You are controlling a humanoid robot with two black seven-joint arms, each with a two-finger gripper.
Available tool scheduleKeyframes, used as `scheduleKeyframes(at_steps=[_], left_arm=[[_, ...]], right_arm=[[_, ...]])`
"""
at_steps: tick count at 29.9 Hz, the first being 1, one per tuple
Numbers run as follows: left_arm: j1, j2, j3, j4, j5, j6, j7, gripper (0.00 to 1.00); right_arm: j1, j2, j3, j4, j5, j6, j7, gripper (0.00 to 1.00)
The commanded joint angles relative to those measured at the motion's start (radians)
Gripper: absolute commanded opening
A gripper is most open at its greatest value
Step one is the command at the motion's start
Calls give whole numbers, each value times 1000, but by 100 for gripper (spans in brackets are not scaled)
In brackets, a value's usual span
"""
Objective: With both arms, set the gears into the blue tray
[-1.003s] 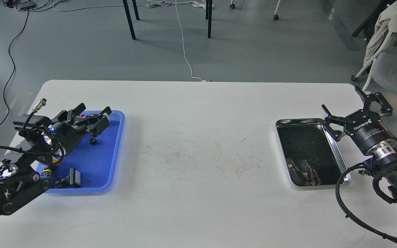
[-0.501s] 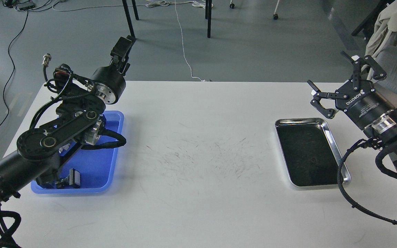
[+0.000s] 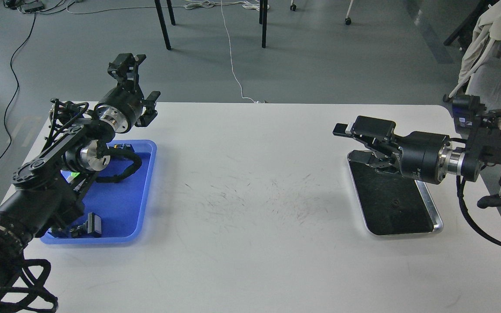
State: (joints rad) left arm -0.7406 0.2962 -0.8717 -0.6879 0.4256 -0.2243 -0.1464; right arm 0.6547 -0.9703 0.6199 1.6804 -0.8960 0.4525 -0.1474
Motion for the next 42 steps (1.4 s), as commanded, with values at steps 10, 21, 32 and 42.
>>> scheduleKeyframes(at_steps=[10,21,32,42], left_arm=[[1,20,14,19,2,-7,-64,98],[10,35,20,36,4,-7,-68,98],[17,28,20,36,4,0,-70,98],[18,28,20,36,4,5,-79,98]], right_arm=[[49,-177,-126,-13,-199,36,2,99],[52,-53,-192,-229,-311,36,2,99],[49,58,-264,-338,-382,36,11,94],[49,125,-292,-409,-394,34,11,90]])
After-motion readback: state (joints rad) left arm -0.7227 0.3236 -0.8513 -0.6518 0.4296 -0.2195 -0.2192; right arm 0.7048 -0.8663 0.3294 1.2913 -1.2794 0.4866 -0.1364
